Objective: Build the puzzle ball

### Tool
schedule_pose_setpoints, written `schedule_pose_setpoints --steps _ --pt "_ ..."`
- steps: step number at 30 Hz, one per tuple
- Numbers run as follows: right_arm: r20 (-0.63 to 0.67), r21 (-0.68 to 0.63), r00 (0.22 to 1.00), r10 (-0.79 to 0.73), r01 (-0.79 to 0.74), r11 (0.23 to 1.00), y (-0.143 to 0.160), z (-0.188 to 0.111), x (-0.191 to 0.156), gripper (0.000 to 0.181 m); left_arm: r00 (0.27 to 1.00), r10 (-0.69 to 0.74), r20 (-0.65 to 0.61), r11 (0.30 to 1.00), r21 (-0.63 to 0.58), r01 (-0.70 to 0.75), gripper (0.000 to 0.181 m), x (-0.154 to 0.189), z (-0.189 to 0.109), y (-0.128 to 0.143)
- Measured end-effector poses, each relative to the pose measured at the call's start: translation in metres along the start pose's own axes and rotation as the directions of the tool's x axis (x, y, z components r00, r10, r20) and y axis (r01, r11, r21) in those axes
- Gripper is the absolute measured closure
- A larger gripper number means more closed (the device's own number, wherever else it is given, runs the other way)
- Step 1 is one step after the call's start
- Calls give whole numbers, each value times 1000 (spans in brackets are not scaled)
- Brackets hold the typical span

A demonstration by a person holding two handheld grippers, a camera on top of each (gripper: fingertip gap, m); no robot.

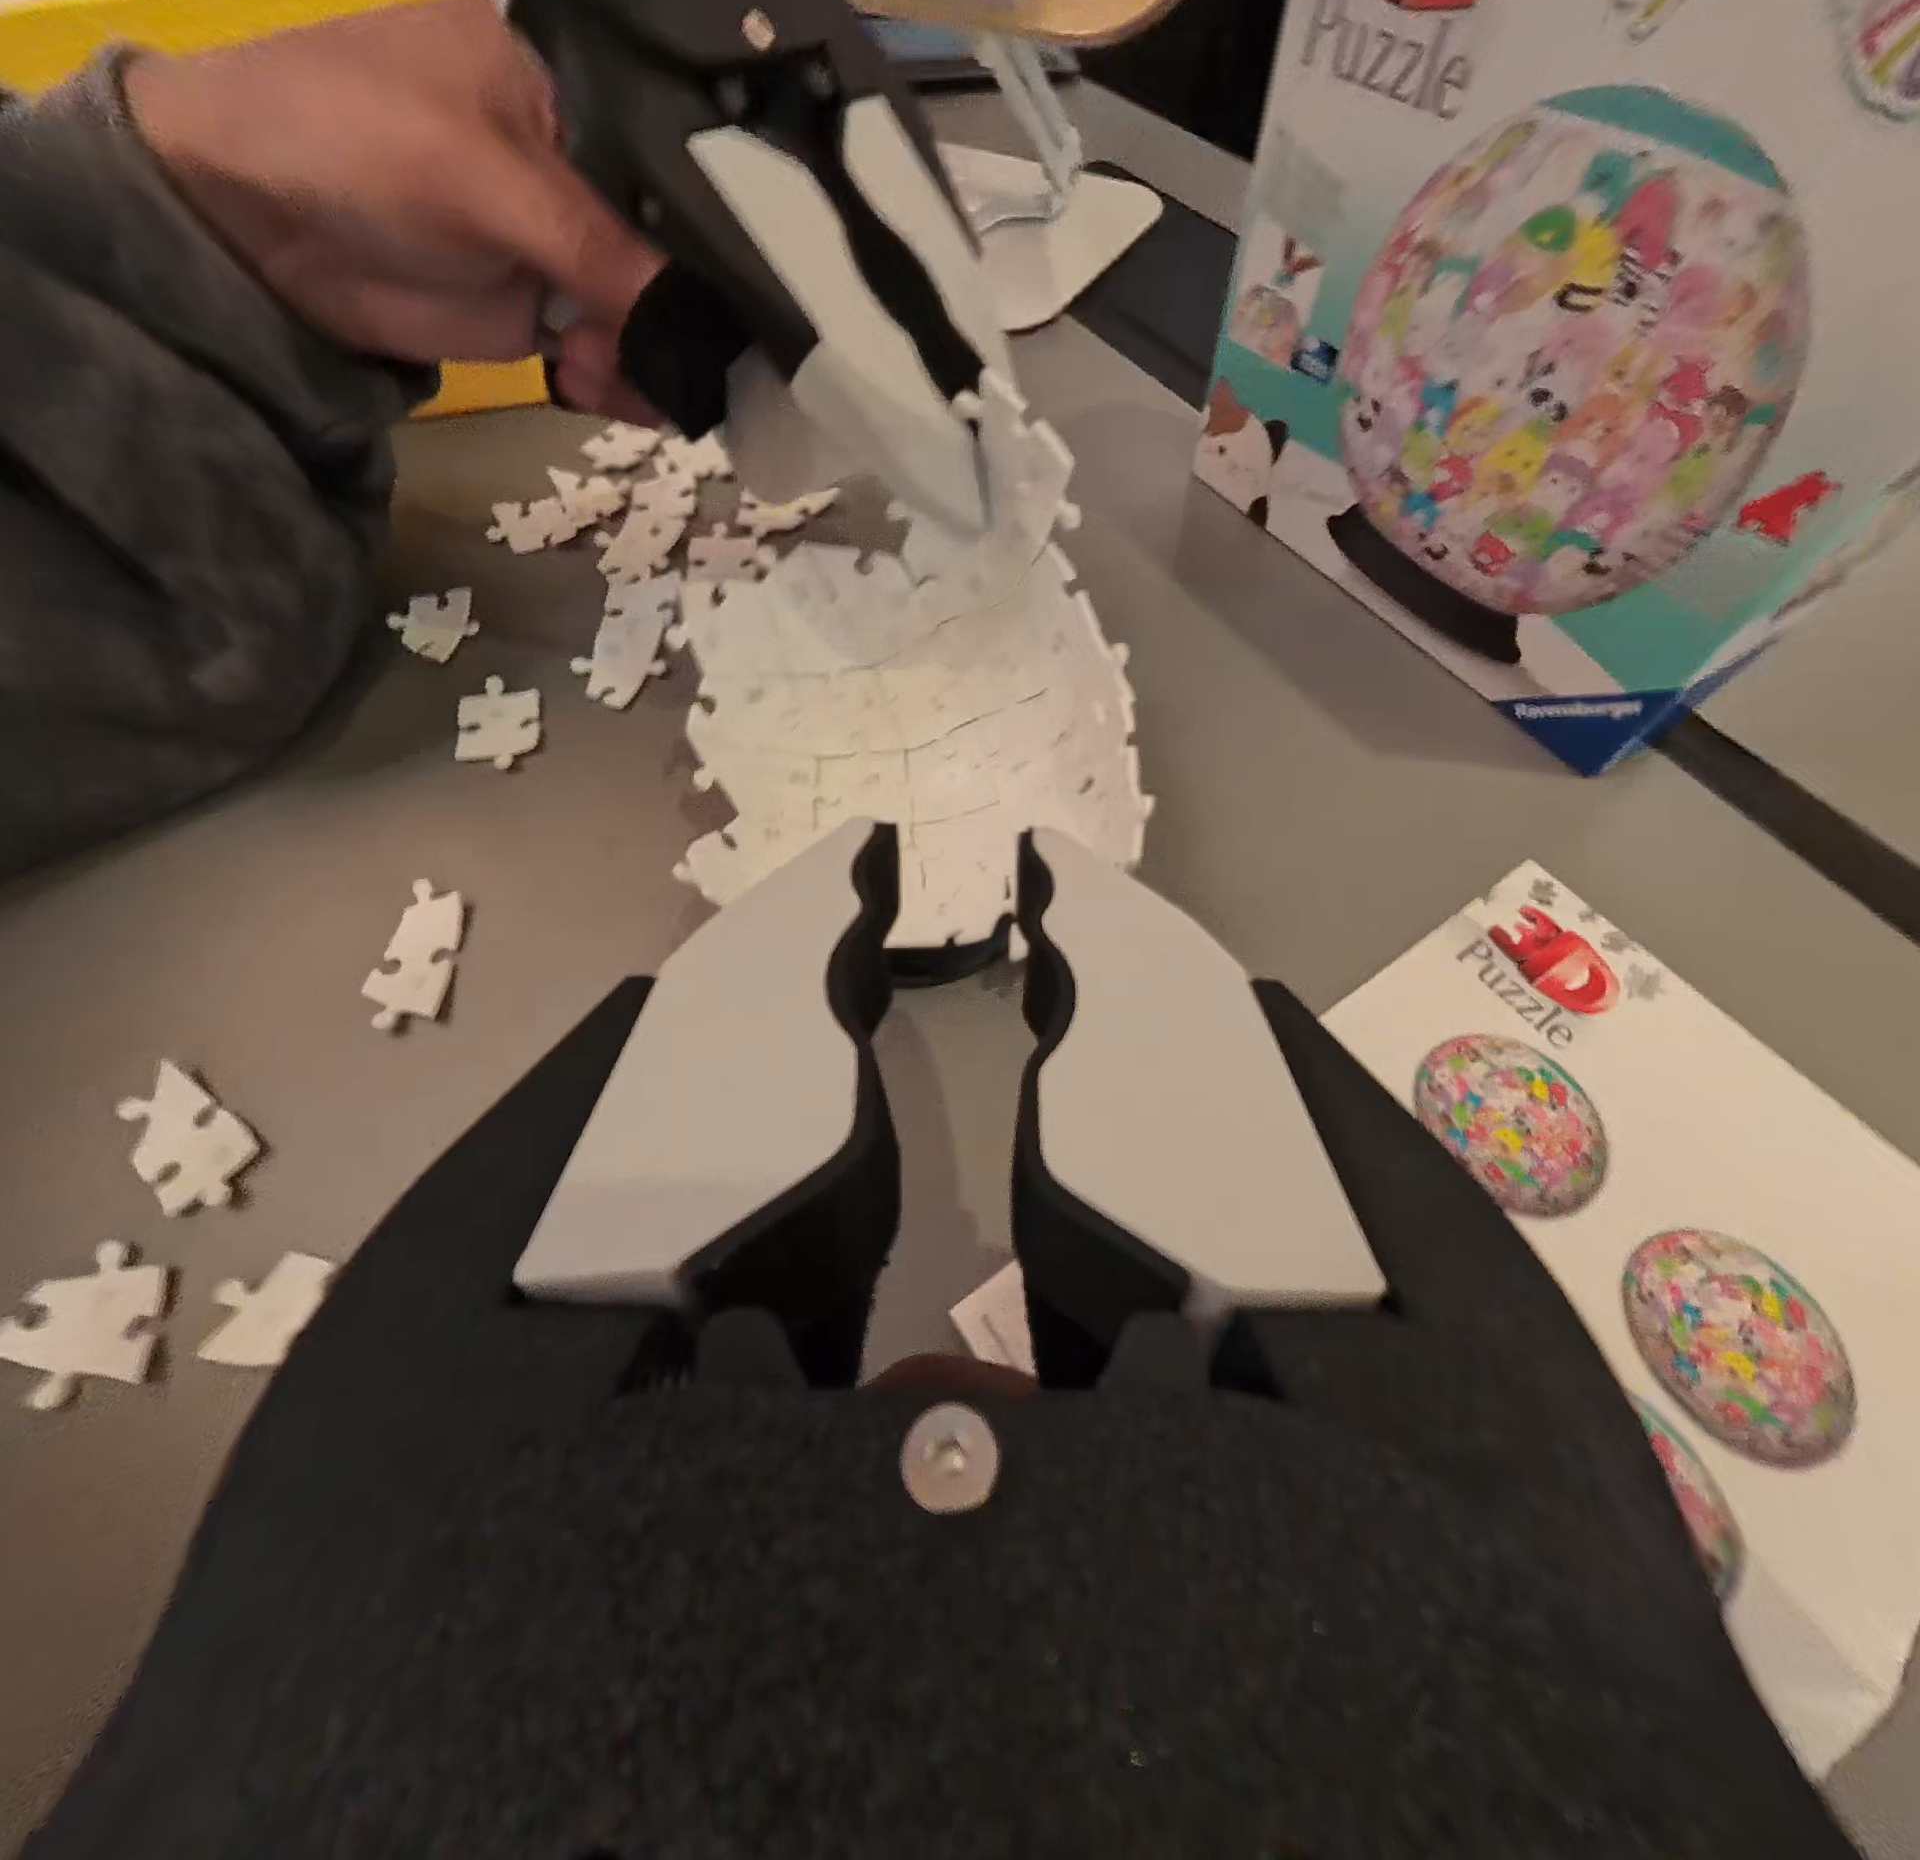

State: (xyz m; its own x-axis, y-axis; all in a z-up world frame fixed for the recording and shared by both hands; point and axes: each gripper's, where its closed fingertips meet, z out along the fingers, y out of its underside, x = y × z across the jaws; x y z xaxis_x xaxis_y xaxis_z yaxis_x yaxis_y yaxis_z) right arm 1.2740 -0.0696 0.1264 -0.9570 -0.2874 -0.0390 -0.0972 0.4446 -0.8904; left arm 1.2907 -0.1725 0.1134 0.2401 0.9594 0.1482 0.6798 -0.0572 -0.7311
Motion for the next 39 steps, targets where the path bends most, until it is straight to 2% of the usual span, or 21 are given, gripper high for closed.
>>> schedule_pose_setpoints --steps 2,6,9,11,15,19,22,25,28,30,32,35,36,39 --pt "-11 8 997 -70 70 997 4 5 -3 162 999 28 28 999 -19 -27 169 0 1 1" --pt "34 121 995 -92 87 989 -10 6 -12 163 998 38 40 997 -67 -35 178 -2 6 11" --pt "72 78 995 -68 62 995 -2 8 -16 162 999 -37 -13 996 -77 36 178 -1 12 16" --pt "52 65 995 -83 80 995 4 8 -11 162 996 -71 -45 992 -109 66 179 0 17 25" --pt "80 24 996 -50 48 999 13 6 -8 162 985 -134 -109 987 -102 123 179 3 22 27" --pt "115 46 992 -42 36 998 5 -3 -12 162 969 -180 -168 983 -63 171 164 5 17 20" --pt "105 58 994 -41 35 998 1 -7 -9 162 969 -169 -183 986 -19 168 162 7 12 12" --pt "111 59 994 -19 12 998 1 -9 -7 162 985 -104 -141 994 14 107 162 7 12 6" --pt "130 49 991 -8 1 999 2 -10 -8 162 995 -49 -85 999 -28 47 160 5 17 12" --pt "197 18 980 -20 17 1000 3 -14 -19 162 997 -37 -65 999 -31 35 159 3 18 12" --pt "318 -25 947 -43 54 998 6 -21 -43 160 997 -34 -67 999 -38 31 159 4 18 13" --pt "623 -226 782 18 158 961 36 -44 -107 159 999 -21 -28 998 -62 20 151 -4 12 17" --pt "659 -278 752 9 233 932 50 -48 -119 160 1000 -20 -22 998 -62 18 149 -5 9 17" --pt "686 -368 726 -52 407 836 90 -42 -132 155 1000 -18 -10 998 -58 18 146 -9 -5 14"
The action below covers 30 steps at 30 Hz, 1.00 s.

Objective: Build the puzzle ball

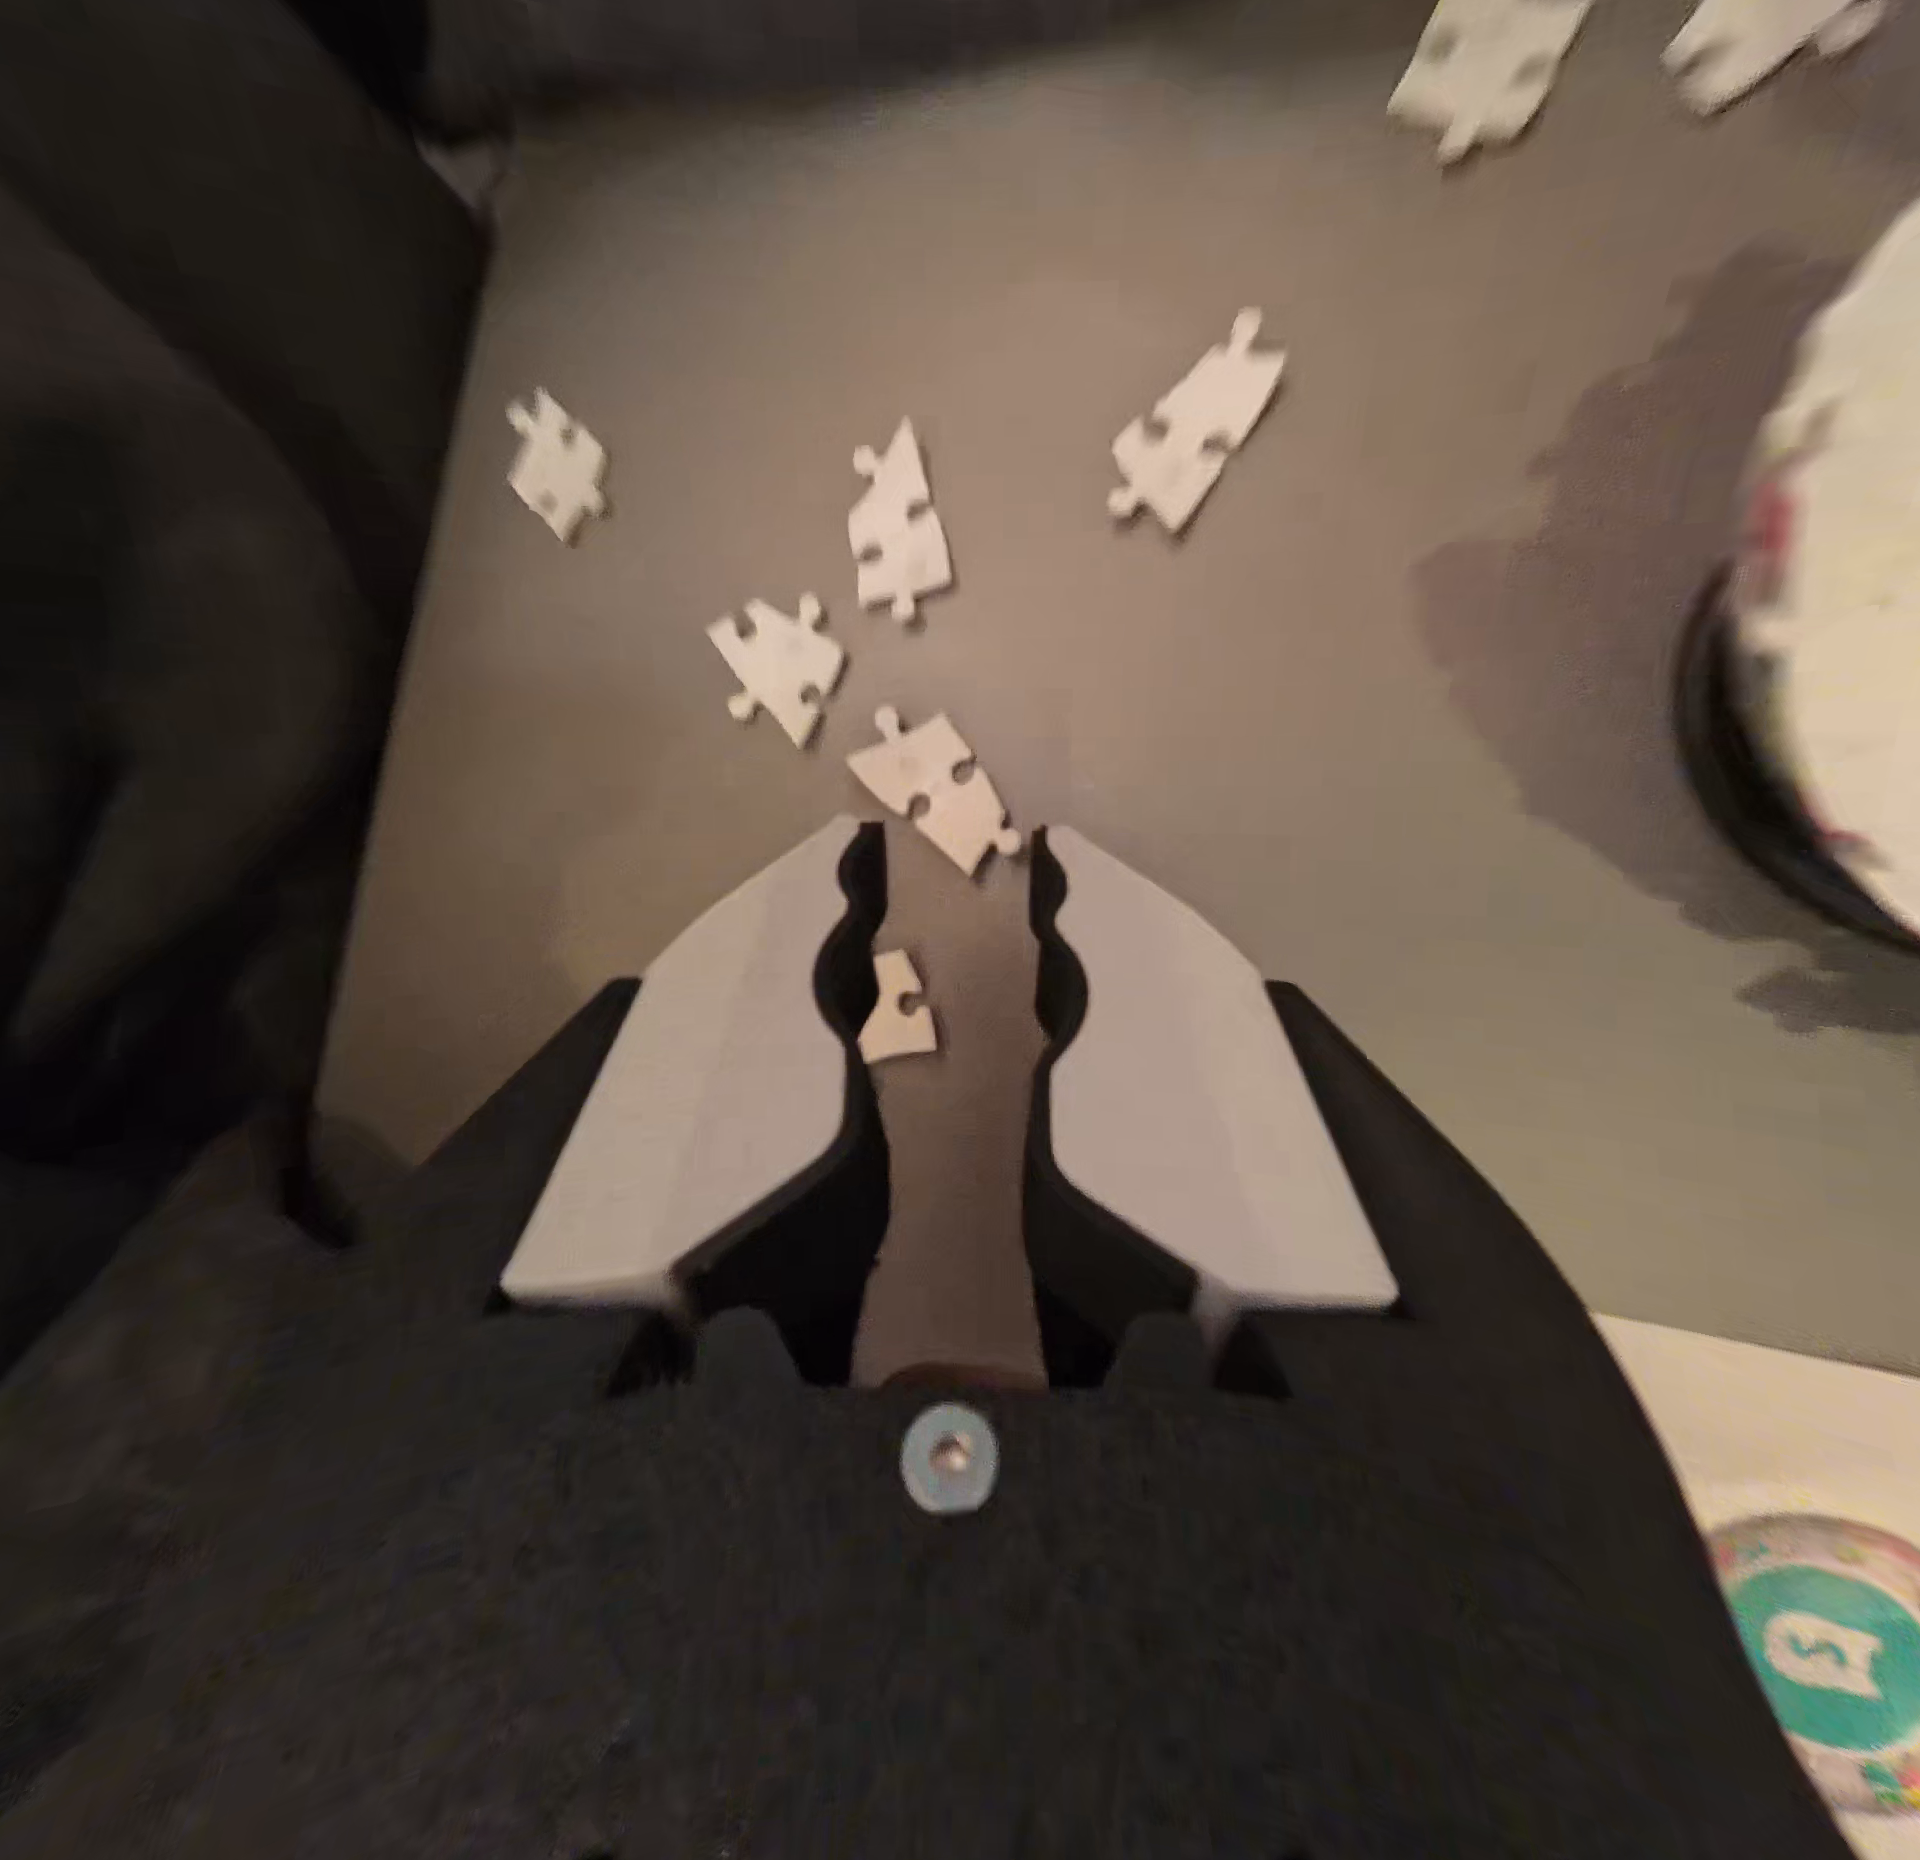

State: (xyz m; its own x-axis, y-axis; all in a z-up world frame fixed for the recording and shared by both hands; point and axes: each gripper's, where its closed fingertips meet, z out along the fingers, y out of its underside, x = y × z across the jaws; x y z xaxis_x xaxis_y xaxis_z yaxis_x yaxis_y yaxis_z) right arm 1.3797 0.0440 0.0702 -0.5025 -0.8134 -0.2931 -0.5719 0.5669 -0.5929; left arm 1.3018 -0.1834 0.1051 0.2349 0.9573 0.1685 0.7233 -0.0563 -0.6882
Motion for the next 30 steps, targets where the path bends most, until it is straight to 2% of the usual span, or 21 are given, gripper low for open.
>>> schedule_pose_setpoints --steps 2,9,10,11,17,21,24,27,30 --pt "-3 -76 1000 2 -2 997 11 14 4 151 999 12 30 1000 13 -12 145 -4 -12 -4" --pt "10 -103 1000 -12 13 995 12 28 6 163 998 29 53 994 101 -34 145 6 -52 -28" --pt "3 -125 1000 -17 17 992 14 29 7 174 998 36 49 993 108 -41 145 11 -56 -31" --pt "-2 -135 1000 -27 26 991 15 29 7 176 998 45 44 992 114 -50 145 16 -58 -34" --pt "-35 -108 998 -50 46 993 8 19 9 181 989 142 -39 989 56 -140 145 68 -58 -39" --pt "-94 -53 993 -65 60 997 1 -2 13 181 982 171 -85 985 -12 -172 145 110 -47 -21" --pt "-138 -7 989 -51 51 999 -3 -18 17 181 973 158 -166 987 -7 -161 149 151 -33 5" --pt "-187 37 981 -58 66 997 -13 -32 18 181 974 163 -155 984 -47 -172 153 175 -12 33" --pt "-238 53 966 -101 117 992 -25 -41 14 181 965 171 -200 976 -97 -193 160 195 1 39"
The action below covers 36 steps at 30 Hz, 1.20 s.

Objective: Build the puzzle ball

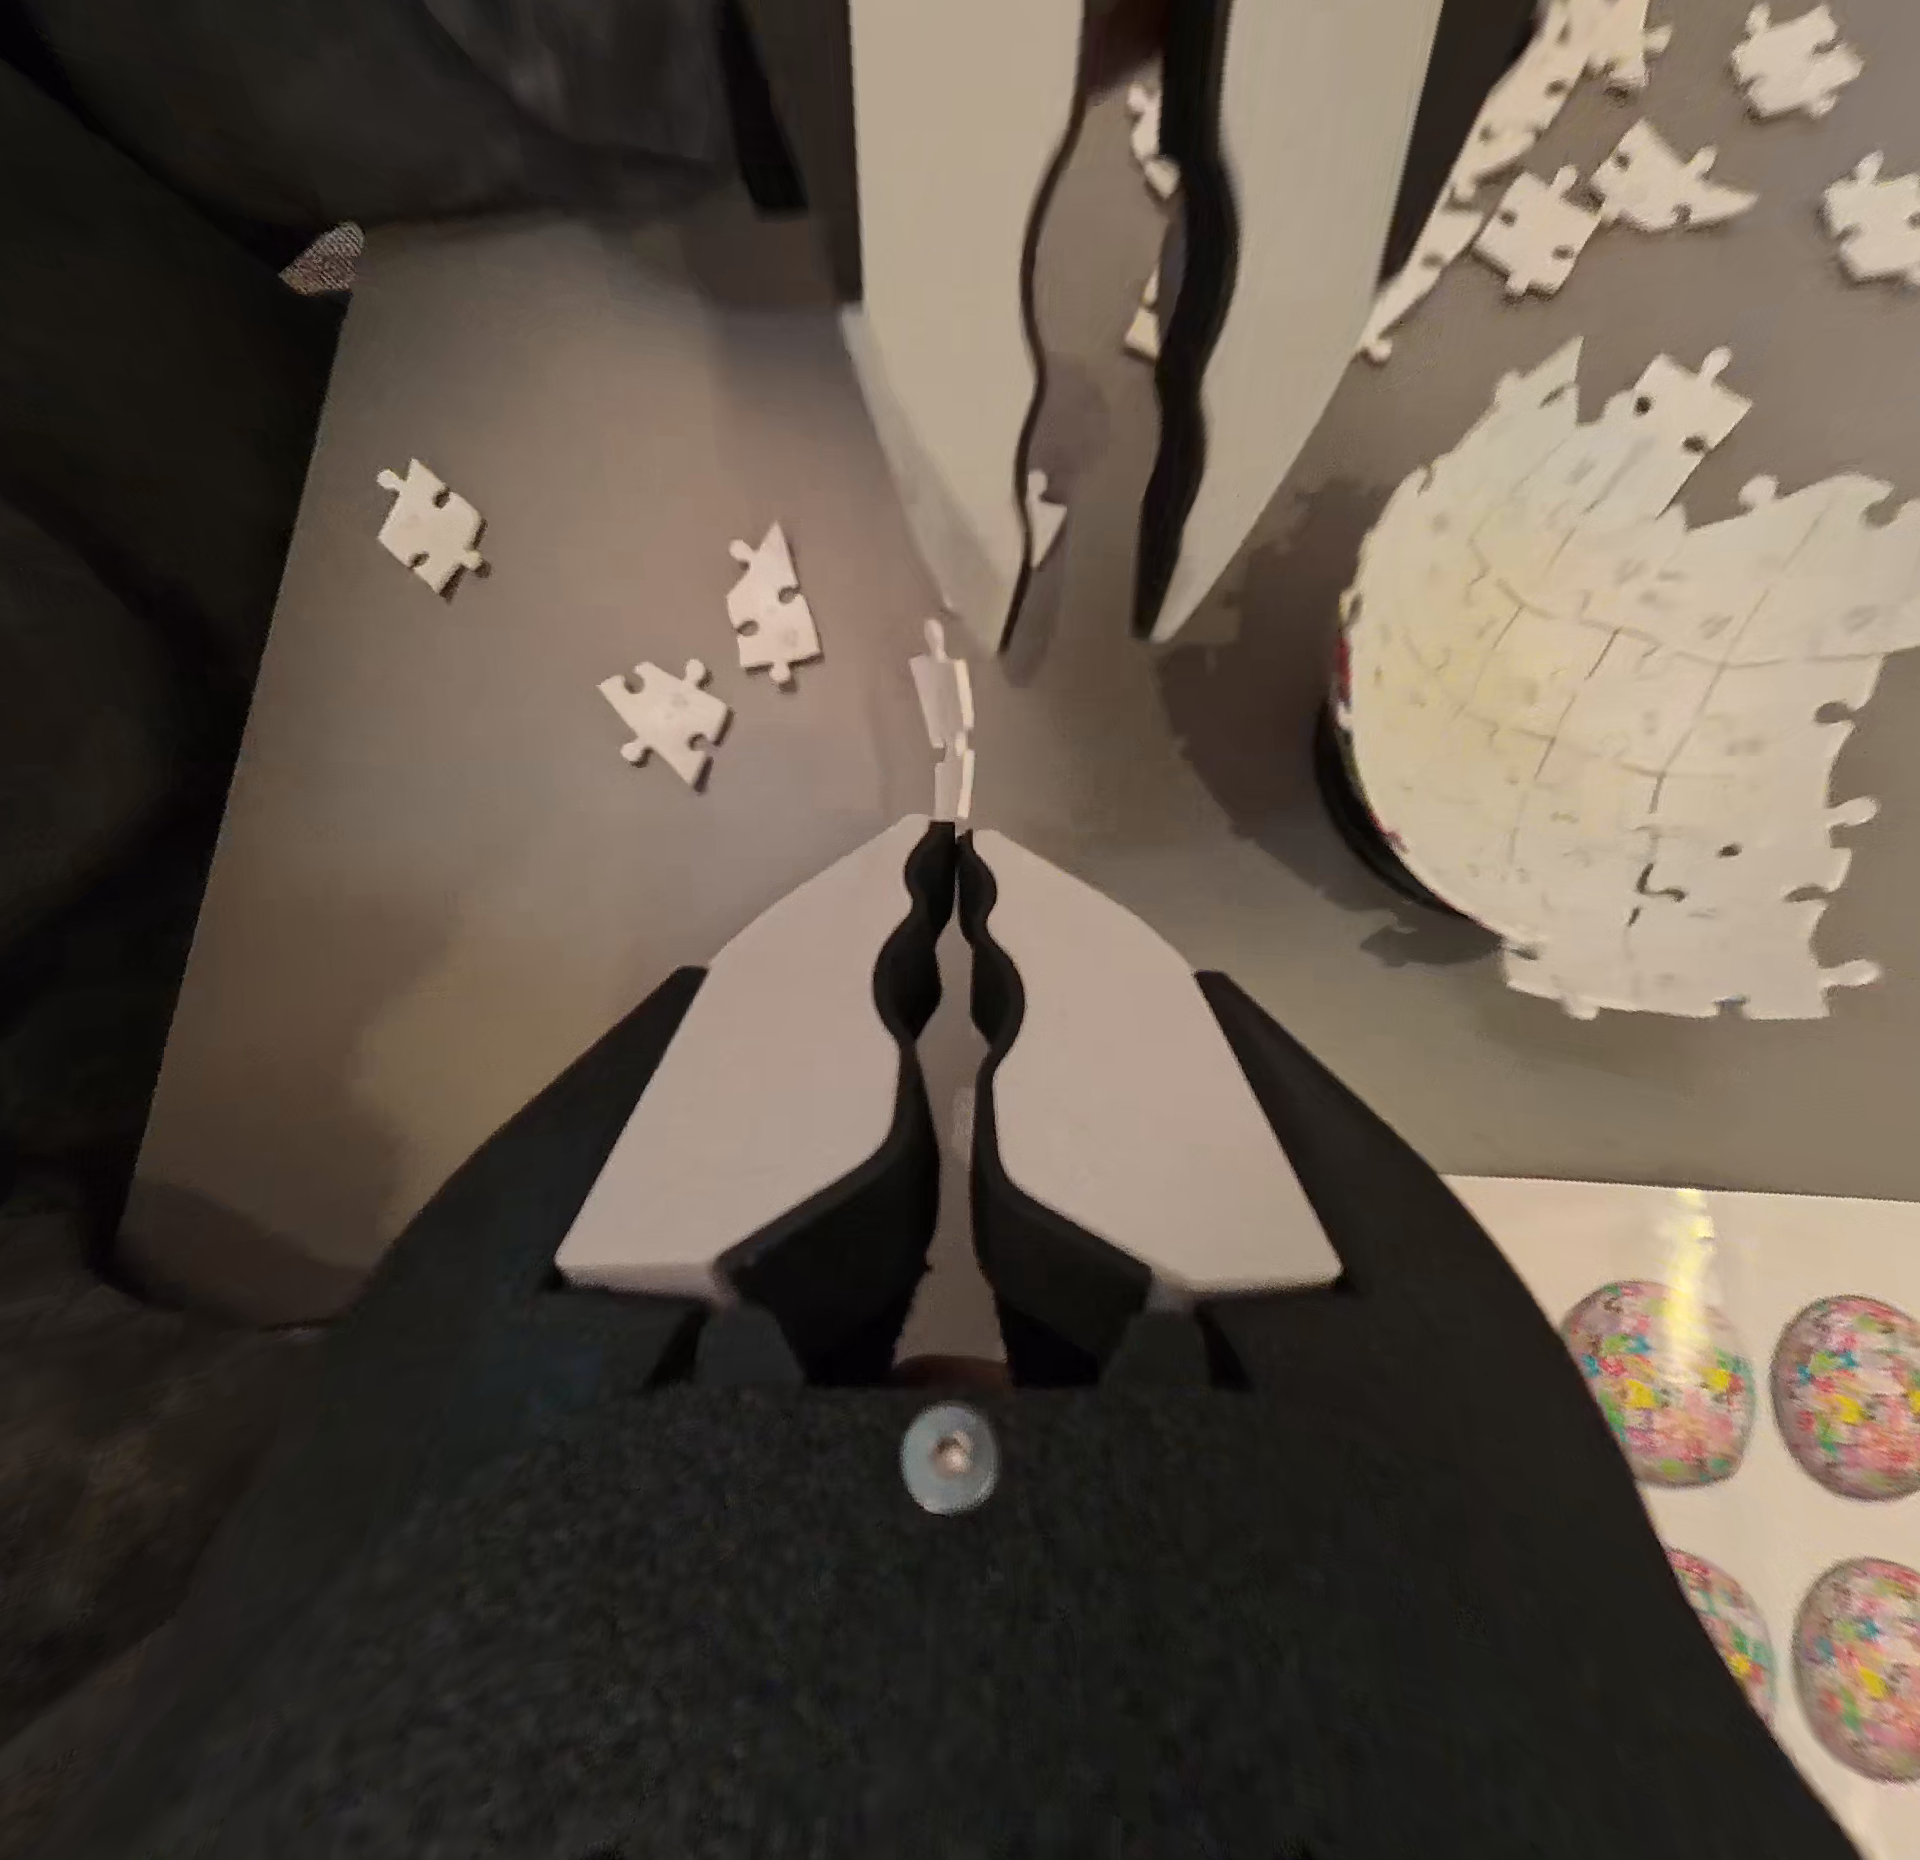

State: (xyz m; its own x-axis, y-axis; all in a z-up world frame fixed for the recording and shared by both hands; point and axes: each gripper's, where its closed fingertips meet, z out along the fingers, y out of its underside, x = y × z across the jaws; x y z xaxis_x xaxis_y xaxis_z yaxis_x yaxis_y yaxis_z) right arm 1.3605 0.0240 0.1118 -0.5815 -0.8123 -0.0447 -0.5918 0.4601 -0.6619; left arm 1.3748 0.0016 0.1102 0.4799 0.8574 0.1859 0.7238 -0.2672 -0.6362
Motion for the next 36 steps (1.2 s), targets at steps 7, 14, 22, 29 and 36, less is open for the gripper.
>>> schedule_pose_setpoints --steps 7,14,22,29,36 --pt "-86 -62 996 -26 21 998 0 -13 4 181 997 -37 61 999 -14 38 159 11 -10 -9" --pt "-92 -67 993 -73 67 995 -12 -15 -5 181 987 -7 159 999 -37 13 177 23 -2 -6" --pt "-177 -46 975 -134 128 991 -28 -19 -2 181 972 -100 215 992 101 79 179 23 -8 -15" --pt "-257 365 966 -23 119 923 -77 -60 14 167 974 -227 5 832 522 191 179 16 -48 -48" --pt "-10 691 944 330 -232 685 -95 -89 45 146 970 -228 -86 670 709 221 179 16 -80 -70"
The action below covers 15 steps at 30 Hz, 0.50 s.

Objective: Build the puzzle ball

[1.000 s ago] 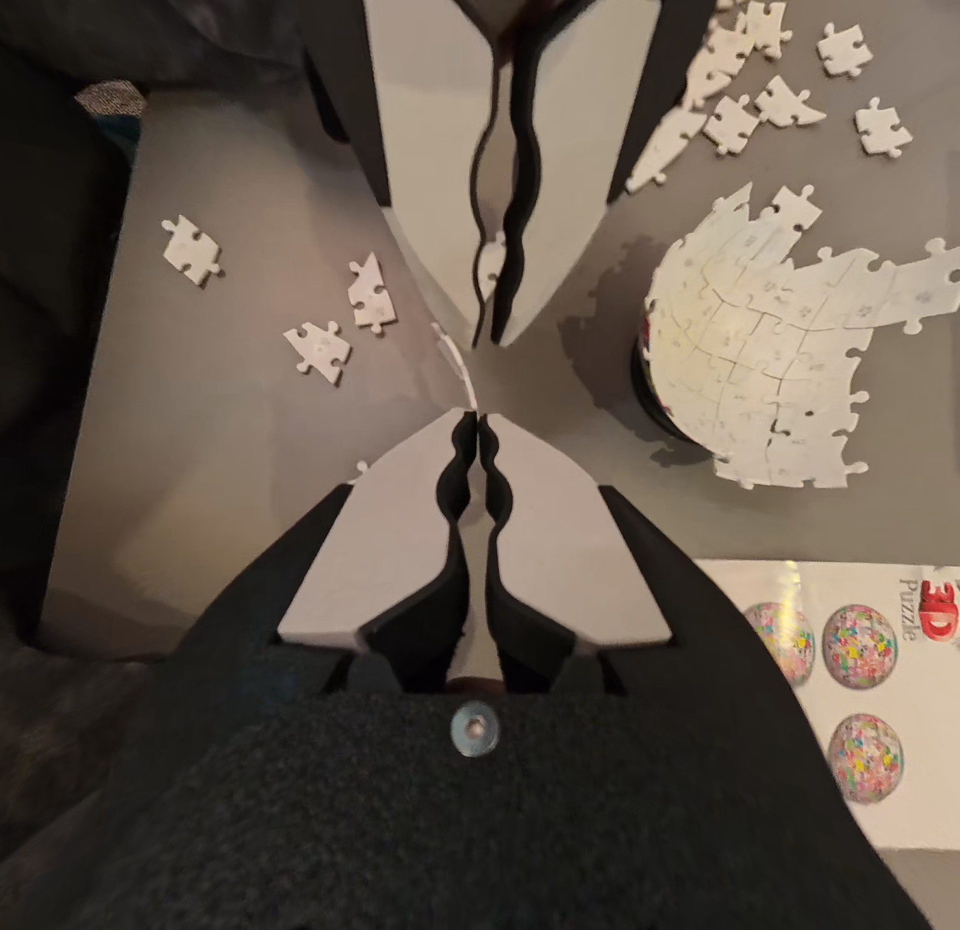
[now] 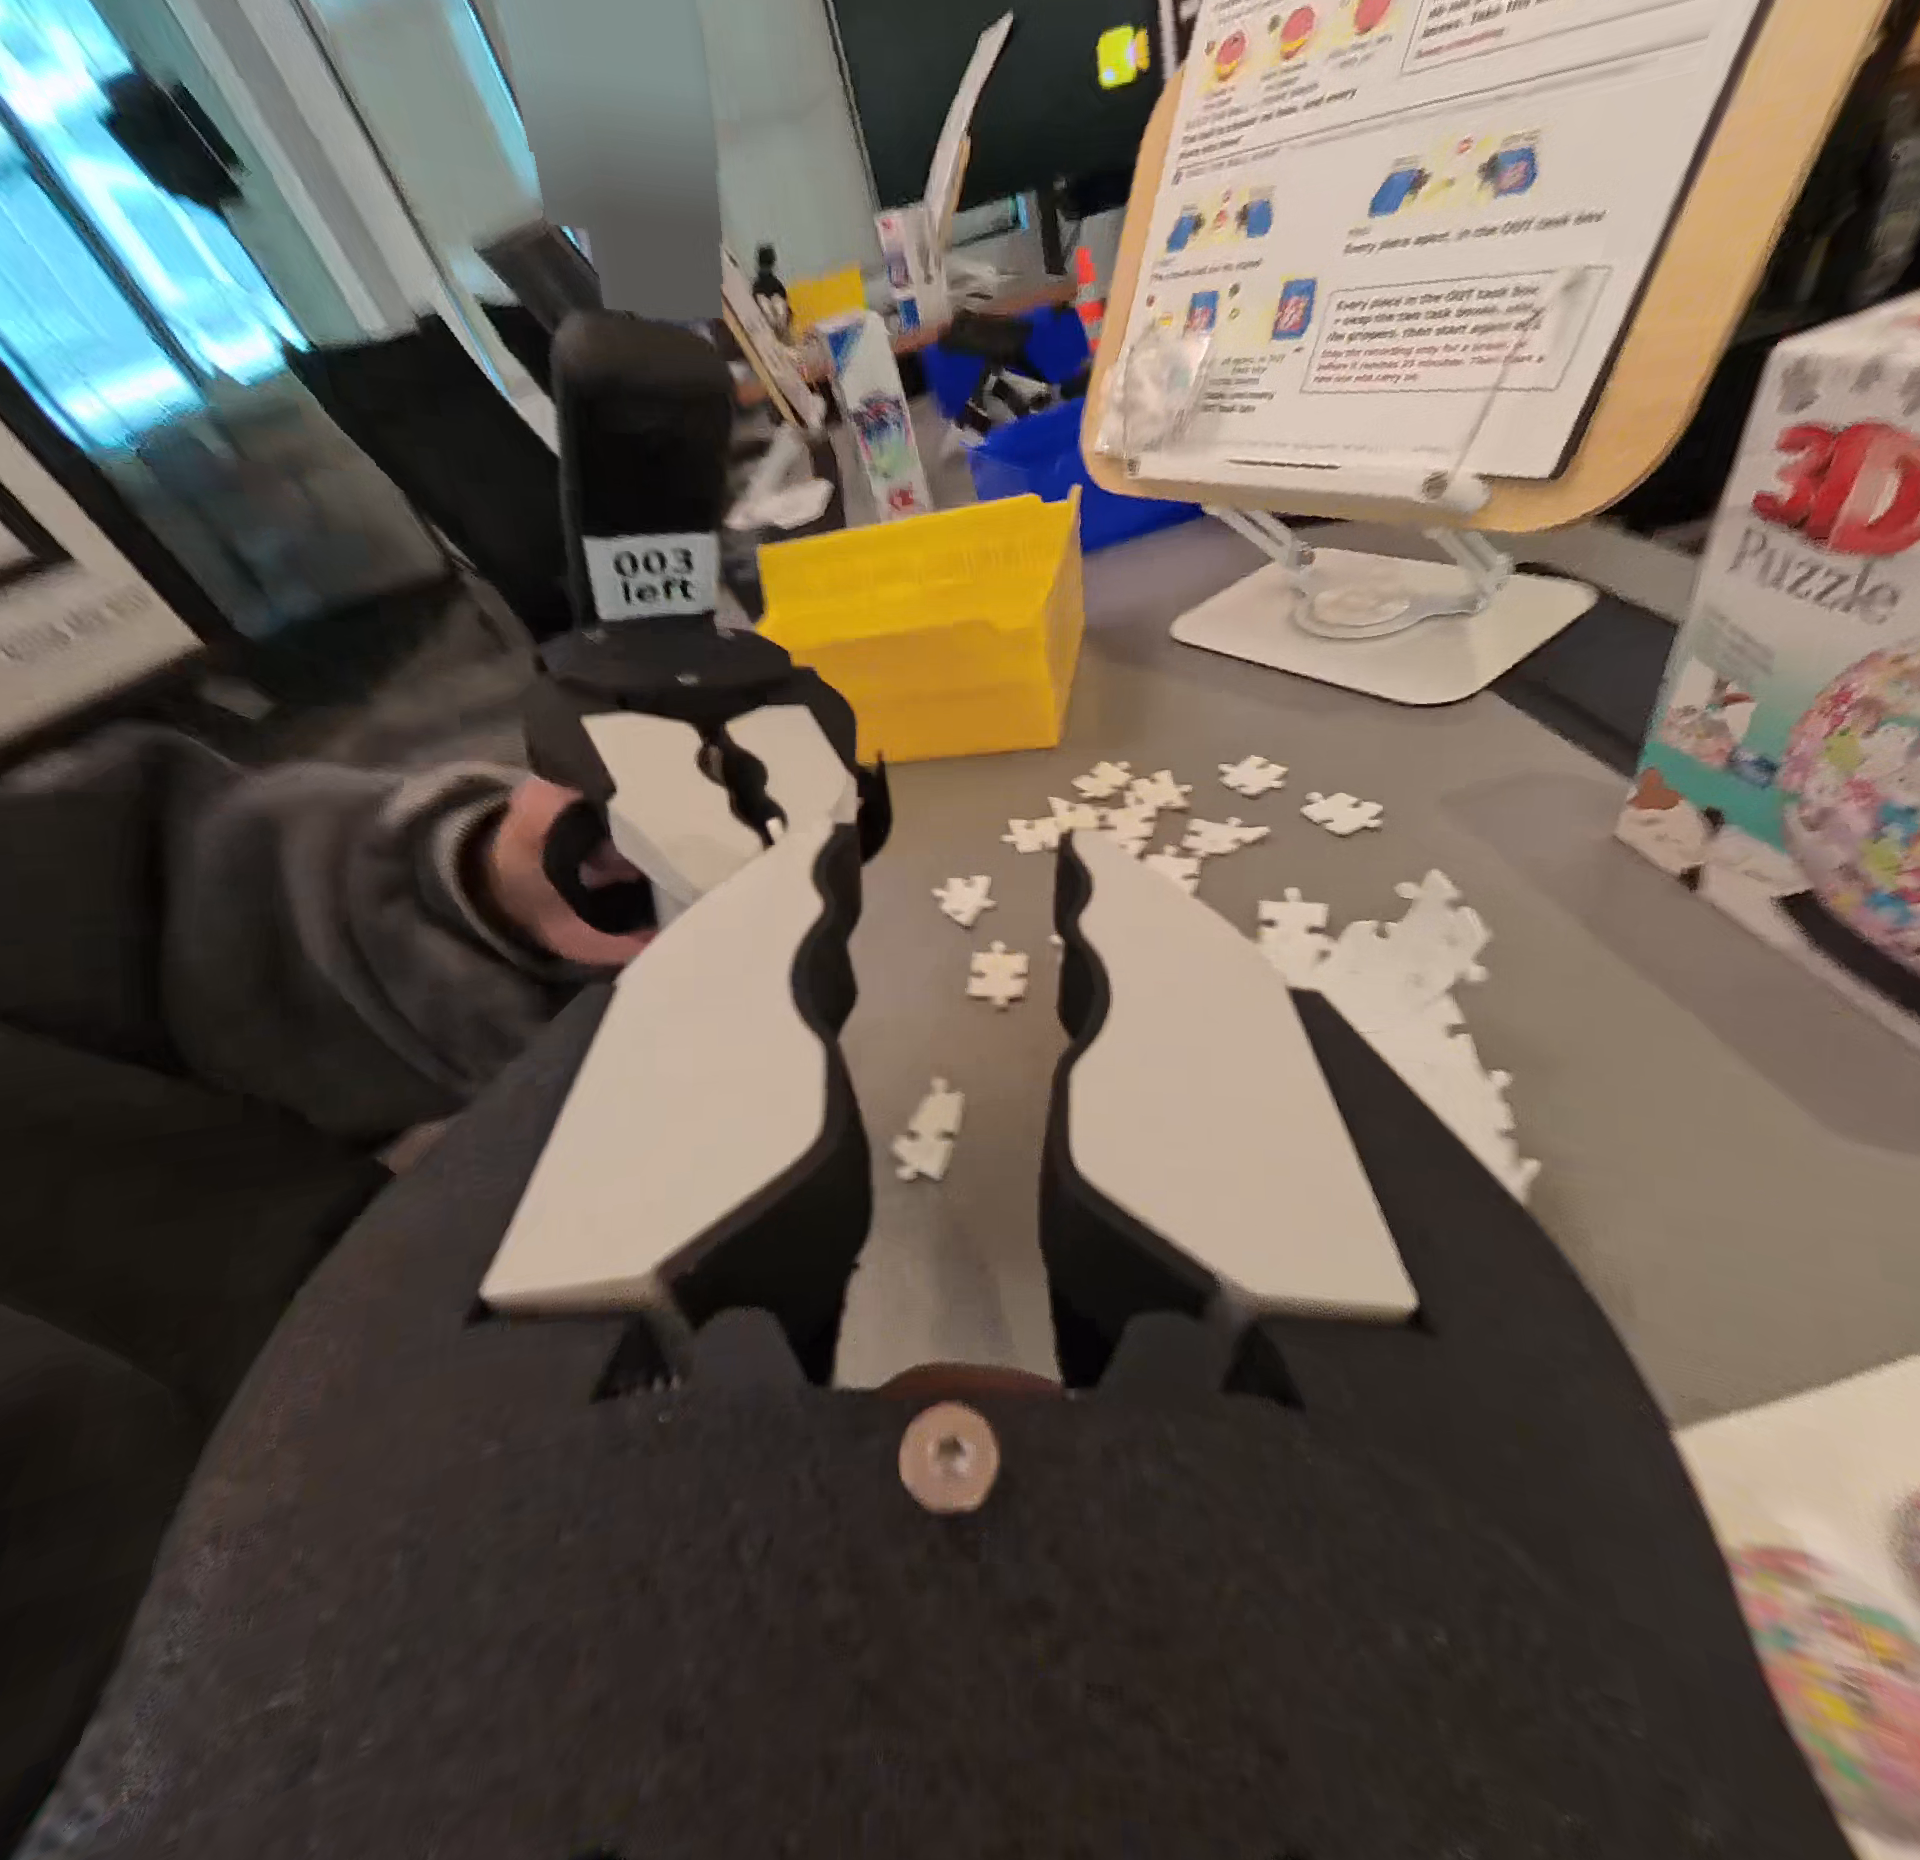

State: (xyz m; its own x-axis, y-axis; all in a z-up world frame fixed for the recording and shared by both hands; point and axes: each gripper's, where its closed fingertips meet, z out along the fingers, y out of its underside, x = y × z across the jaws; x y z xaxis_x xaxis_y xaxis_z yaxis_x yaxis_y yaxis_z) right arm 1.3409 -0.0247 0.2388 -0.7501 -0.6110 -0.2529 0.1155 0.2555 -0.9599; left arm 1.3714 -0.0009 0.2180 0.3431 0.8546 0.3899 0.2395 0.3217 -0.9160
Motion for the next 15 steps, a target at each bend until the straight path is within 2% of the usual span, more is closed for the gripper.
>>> schedule_pose_setpoints --steps 4,7,12,15 --pt "119 48 985 121 -127 991 -6 2 -12 140 998 -59 -14 996 71 60 179 -1 -2 -8" --pt "108 53 984 140 -146 988 -5 5 -9 141 996 -80 -31 994 76 82 179 -2 1 -5" --pt "150 5 973 175 -177 984 5 11 -13 159 992 -116 -45 989 82 120 179 -5 3 -2" --pt "170 -16 971 168 -168 986 8 11 -18 161 987 -150 -61 984 87 155 179 -7 3 -1"
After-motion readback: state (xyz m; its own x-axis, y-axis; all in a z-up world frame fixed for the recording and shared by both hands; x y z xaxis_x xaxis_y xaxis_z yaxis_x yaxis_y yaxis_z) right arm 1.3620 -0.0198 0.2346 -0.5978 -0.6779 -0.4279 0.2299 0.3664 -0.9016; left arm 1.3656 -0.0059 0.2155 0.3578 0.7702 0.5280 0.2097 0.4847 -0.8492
